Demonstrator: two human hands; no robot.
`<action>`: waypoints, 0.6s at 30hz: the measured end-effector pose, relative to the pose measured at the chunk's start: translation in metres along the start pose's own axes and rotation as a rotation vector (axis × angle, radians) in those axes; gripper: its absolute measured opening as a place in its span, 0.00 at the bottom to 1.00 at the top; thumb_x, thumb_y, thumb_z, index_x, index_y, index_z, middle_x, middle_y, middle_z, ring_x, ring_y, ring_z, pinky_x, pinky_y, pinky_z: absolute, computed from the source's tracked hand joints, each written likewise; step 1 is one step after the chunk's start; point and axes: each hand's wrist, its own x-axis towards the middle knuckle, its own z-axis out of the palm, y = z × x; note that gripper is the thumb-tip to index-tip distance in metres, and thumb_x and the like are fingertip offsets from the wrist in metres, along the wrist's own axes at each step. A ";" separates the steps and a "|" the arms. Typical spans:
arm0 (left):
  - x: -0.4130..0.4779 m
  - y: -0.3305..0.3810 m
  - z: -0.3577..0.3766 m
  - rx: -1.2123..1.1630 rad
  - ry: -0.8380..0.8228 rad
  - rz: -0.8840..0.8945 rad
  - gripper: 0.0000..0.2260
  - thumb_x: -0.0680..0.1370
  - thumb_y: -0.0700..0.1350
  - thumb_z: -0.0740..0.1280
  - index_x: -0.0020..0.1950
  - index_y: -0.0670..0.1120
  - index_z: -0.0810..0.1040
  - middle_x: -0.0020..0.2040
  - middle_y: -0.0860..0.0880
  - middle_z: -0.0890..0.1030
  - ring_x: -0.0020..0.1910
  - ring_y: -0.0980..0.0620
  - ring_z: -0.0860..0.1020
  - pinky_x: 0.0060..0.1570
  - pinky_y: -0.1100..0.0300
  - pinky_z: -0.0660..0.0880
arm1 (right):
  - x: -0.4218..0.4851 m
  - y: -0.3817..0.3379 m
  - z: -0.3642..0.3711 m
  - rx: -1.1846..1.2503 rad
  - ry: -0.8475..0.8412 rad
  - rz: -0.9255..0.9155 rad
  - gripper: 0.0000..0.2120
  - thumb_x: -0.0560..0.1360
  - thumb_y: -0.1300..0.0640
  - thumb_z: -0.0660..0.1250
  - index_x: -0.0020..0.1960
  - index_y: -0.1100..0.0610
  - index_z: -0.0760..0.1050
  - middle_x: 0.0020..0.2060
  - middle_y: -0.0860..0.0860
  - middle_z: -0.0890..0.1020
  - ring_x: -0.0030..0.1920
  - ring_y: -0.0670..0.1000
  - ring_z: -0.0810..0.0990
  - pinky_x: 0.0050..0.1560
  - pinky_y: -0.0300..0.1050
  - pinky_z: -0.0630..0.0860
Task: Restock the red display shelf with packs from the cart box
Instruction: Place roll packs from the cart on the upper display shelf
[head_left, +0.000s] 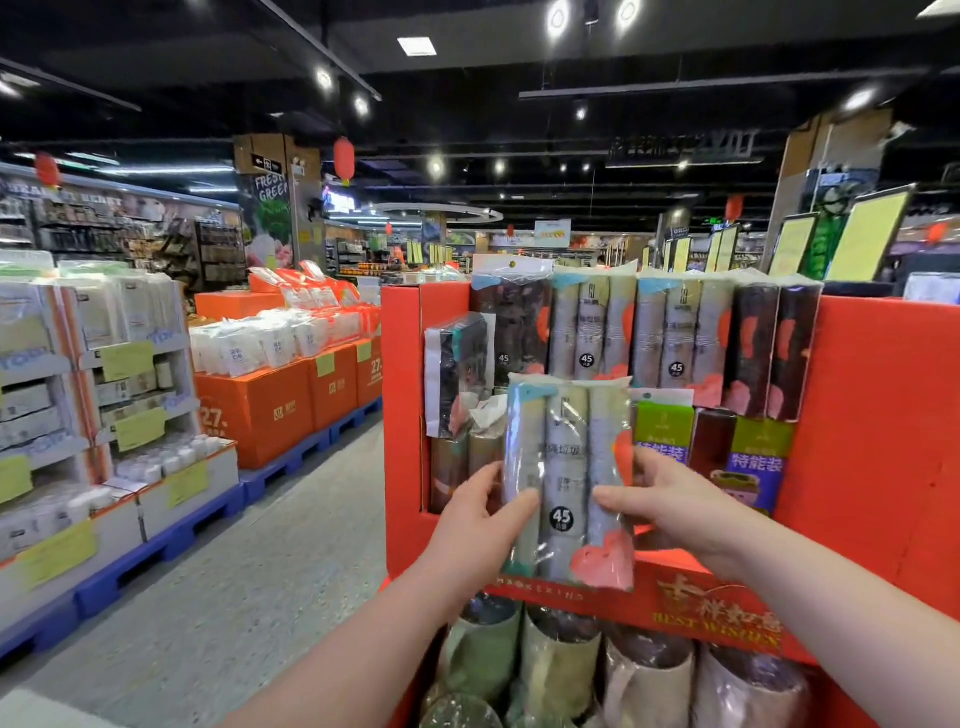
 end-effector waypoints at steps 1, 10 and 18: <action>0.004 -0.003 -0.001 0.176 0.006 0.030 0.20 0.74 0.61 0.64 0.64 0.57 0.73 0.61 0.53 0.78 0.56 0.55 0.78 0.60 0.53 0.75 | 0.003 -0.001 -0.005 0.038 0.031 -0.010 0.12 0.75 0.63 0.68 0.57 0.57 0.72 0.47 0.56 0.82 0.39 0.51 0.81 0.38 0.44 0.77; 0.000 -0.029 -0.007 1.137 -0.081 0.156 0.22 0.76 0.60 0.60 0.66 0.52 0.71 0.65 0.53 0.70 0.66 0.51 0.68 0.66 0.54 0.64 | 0.051 0.023 -0.015 -0.105 0.268 -0.083 0.13 0.71 0.67 0.72 0.44 0.53 0.70 0.50 0.60 0.81 0.46 0.53 0.78 0.53 0.52 0.77; -0.006 -0.033 -0.012 1.156 -0.118 0.176 0.24 0.76 0.59 0.60 0.71 0.53 0.67 0.70 0.54 0.66 0.70 0.54 0.62 0.71 0.53 0.56 | 0.074 0.052 0.017 -0.281 0.269 0.074 0.23 0.68 0.60 0.76 0.60 0.59 0.71 0.54 0.57 0.79 0.51 0.55 0.77 0.48 0.45 0.73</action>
